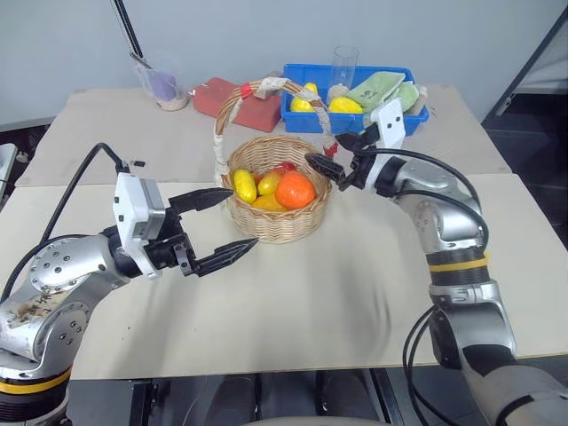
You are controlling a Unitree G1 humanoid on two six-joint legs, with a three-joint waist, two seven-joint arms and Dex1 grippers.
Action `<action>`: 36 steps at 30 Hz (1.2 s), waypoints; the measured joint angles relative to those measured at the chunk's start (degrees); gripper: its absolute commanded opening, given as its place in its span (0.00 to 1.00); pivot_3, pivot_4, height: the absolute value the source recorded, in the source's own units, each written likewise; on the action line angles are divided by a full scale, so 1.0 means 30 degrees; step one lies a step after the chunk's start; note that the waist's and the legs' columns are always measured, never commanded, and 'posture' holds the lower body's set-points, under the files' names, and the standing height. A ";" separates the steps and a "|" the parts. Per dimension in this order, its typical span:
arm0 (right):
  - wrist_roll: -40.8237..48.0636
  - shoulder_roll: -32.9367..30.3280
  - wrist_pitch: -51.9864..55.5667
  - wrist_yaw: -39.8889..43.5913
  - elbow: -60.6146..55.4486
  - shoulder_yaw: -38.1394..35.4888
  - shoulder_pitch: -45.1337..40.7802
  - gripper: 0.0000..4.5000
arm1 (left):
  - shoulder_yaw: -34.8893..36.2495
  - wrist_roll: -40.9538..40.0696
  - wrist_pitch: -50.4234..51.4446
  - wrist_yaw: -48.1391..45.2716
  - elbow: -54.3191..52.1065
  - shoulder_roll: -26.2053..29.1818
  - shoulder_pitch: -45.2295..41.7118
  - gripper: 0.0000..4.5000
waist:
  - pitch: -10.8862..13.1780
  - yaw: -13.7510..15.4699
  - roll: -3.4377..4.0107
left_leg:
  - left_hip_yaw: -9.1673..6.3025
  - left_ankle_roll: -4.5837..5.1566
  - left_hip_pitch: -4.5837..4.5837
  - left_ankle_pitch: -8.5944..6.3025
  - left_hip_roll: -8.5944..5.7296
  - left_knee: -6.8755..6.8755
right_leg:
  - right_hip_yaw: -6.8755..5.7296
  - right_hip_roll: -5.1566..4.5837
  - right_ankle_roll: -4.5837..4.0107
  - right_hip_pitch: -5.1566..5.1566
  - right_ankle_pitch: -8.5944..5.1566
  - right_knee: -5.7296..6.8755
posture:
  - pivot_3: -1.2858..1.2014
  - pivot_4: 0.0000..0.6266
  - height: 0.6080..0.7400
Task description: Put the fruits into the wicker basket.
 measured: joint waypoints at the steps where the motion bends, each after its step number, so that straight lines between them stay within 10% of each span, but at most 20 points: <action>1: -0.0073 0.0082 -0.0202 0.0049 0.0262 0.0031 -0.0056 0.73 | -0.0040 0.0011 0.0000 0.0015 0.0002 -0.0016 -0.0002 1.00 | 0.0000 -0.0009 0.0000 | 0.0000 -0.0001 0.0000 0.0000 0.0001 0.0000 | 0.0001 0.0001 0.0000 -0.0002 0.0000 0.0003 | 0.52 0.24 1.00; 11: -0.0758 0.0297 -0.1663 0.0341 0.0777 0.0083 -0.0273 0.03 | -0.0260 0.0265 -0.0002 0.0107 0.0000 -0.0240 -0.0003 1.00 | 0.0000 -0.0044 0.0001 | 0.0000 -0.0001 0.0004 0.0000 0.0007 -0.0001 | 0.0003 0.0004 0.0000 -0.0007 0.0000 0.0010 | 0.52 0.24 1.00; 30: -0.1702 -0.4546 -0.4166 -0.1578 0.3358 -0.3761 0.1192 0.03 | -0.1376 0.0167 0.0059 0.0196 0.0604 -0.1069 -0.1712 1.00 | 0.0001 -0.0063 -0.0002 | 0.0018 0.0002 -0.0009 0.0000 0.0019 -0.0005 | 0.0020 0.0015 0.0001 0.0009 0.0000 -0.0041 | 0.52 0.24 1.00; 36: -0.1495 -0.4276 -0.4237 -0.2671 0.3831 -0.4356 0.1394 0.57 | -0.1581 0.0167 0.0059 0.0023 0.0748 -0.1141 -0.2082 1.00 | -0.0001 -0.0201 0.0006 | 0.0036 0.0004 0.0003 0.0001 0.0018 -0.0016 | 0.0061 0.0018 0.0002 0.0005 0.0000 -0.0035 | 0.52 0.24 1.00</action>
